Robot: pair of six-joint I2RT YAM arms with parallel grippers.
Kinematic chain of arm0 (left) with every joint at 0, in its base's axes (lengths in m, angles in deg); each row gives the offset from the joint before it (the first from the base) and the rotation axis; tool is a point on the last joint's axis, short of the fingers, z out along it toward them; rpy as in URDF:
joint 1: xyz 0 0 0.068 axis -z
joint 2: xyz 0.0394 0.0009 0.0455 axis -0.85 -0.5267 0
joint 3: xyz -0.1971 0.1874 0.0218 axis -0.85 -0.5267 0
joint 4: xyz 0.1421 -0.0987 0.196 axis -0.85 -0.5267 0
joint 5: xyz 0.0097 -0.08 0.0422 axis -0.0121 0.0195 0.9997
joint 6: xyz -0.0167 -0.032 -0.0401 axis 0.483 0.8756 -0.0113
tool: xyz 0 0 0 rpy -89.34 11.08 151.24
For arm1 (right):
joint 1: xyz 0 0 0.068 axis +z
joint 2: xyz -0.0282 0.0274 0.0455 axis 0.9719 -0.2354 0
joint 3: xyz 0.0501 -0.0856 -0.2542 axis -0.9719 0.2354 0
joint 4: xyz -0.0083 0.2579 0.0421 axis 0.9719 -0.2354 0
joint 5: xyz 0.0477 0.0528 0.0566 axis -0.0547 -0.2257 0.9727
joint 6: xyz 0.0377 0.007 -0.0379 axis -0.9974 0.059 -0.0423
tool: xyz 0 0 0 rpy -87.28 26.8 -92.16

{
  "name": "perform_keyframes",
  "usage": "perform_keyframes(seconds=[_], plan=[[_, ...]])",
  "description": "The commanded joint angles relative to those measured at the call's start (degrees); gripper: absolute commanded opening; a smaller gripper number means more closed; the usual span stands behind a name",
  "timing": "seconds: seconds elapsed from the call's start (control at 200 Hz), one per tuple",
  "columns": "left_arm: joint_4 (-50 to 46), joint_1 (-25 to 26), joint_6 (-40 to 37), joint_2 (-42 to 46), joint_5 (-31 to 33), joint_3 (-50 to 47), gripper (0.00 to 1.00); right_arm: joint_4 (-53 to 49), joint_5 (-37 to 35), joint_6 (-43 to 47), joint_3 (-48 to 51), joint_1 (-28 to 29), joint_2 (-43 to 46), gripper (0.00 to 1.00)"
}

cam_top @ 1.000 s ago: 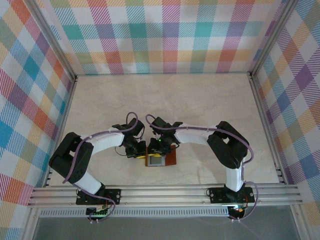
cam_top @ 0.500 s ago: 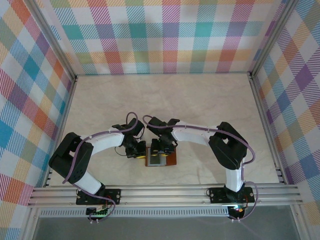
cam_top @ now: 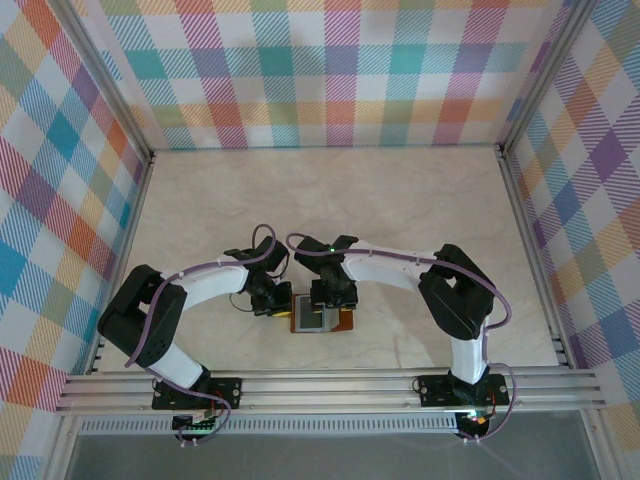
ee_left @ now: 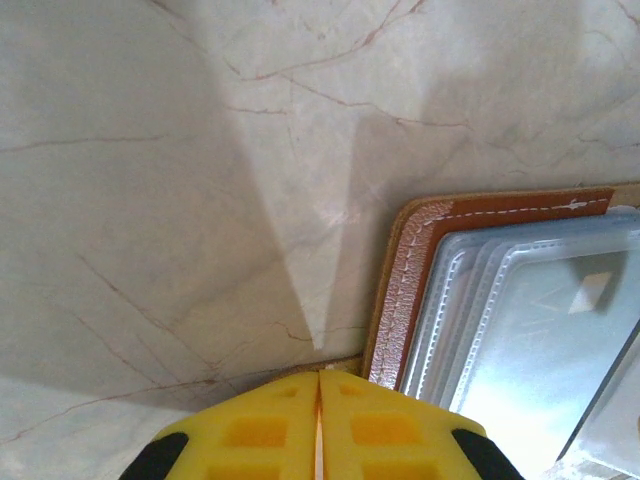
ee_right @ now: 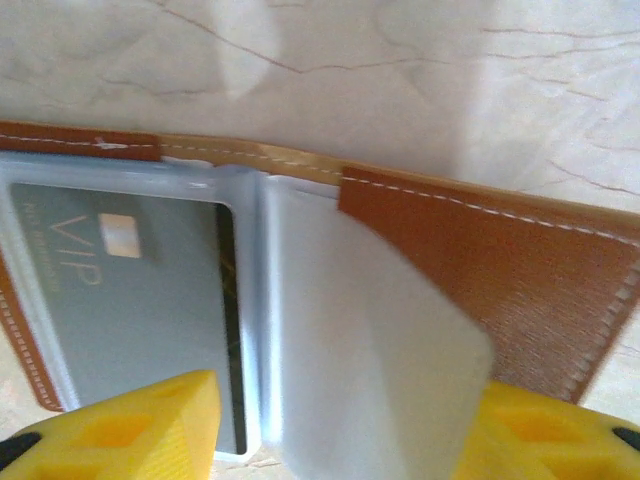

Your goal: Take the credit cards out of the card holder

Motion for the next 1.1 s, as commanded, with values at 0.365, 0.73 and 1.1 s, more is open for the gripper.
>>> perform_keyframes(seconds=[0.365,0.73,1.1], plan=[[-1.66,-0.36,-0.96,0.41,1.23,0.48,0.10,-6.11,-6.59,0.79,2.01,0.39,-0.90,0.60],[-3.87,0.91,-1.09,1.83,1.05,4.30,0.11,-5.74,-6.26,0.79,2.18,0.32,3.19,0.59],[-1.40,3.10,1.65,1.99,-2.14,6.43,0.10,9.68,6.03,0.55,7.39,-1.36,11.45,0.49]])
